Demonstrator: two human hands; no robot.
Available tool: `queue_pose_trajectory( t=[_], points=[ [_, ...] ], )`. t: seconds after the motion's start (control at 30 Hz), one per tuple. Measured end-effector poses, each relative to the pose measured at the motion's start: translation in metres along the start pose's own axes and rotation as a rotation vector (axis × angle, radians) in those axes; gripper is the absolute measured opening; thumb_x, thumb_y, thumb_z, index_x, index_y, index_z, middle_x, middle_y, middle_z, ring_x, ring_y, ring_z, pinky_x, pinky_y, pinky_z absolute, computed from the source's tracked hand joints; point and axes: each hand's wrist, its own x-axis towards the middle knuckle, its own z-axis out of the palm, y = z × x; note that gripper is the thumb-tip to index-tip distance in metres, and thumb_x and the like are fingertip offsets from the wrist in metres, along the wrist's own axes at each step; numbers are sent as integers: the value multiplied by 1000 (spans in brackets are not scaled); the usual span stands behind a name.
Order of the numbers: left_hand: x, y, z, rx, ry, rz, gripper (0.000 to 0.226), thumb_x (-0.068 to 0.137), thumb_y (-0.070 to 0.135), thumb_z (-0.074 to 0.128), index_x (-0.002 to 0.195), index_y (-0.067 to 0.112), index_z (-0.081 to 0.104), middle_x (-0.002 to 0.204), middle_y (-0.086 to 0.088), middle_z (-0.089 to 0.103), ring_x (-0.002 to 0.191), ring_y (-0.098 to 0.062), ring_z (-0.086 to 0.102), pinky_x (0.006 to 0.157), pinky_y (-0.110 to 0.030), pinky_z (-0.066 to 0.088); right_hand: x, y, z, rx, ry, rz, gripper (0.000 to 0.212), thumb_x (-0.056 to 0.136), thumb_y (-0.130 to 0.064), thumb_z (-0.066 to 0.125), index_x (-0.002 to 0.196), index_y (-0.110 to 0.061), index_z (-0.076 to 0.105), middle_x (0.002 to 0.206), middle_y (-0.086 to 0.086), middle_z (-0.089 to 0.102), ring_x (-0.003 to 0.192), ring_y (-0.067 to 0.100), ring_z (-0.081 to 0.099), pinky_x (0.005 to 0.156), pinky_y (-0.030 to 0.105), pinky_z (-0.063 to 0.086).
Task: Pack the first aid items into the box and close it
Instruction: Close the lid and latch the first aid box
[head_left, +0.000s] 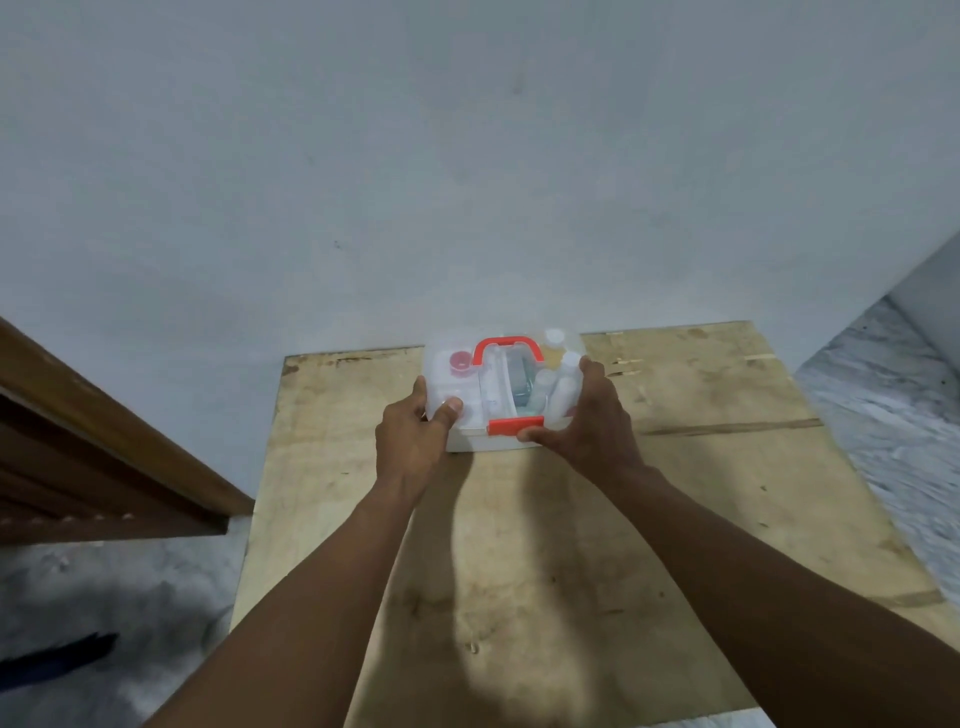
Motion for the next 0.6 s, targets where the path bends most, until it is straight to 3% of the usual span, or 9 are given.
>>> queue_pose_trajectory(
  t=[0.17, 0.3, 0.6],
  points=[
    [26, 15, 7, 12, -9, -18, 33, 80, 42, 63, 102, 18, 72, 96, -2, 74, 97, -28, 67, 88, -46, 55, 29, 5, 2, 44, -16, 68, 105, 46, -44, 95, 130, -10, 40, 121, 10, 55, 108, 30, 57, 86, 46, 54],
    [43, 13, 13, -80, -3, -53, 35, 76, 45, 70, 106, 27, 74, 106, 6, 75, 103, -24, 69, 91, -51, 54, 48, 14, 2, 122, -5, 74, 112, 44, -42, 96, 137, -14, 39, 129, 4, 54, 116, 25, 54, 90, 47, 53],
    [45, 17, 14, -213, -17, -24, 22, 81, 36, 74, 103, 38, 75, 107, 1, 75, 107, -32, 68, 92, -56, 54, 59, 28, 2, 169, -4, -9, 116, 49, -35, 97, 142, -7, 34, 134, 11, 47, 118, 23, 48, 93, 37, 49]
  ],
)
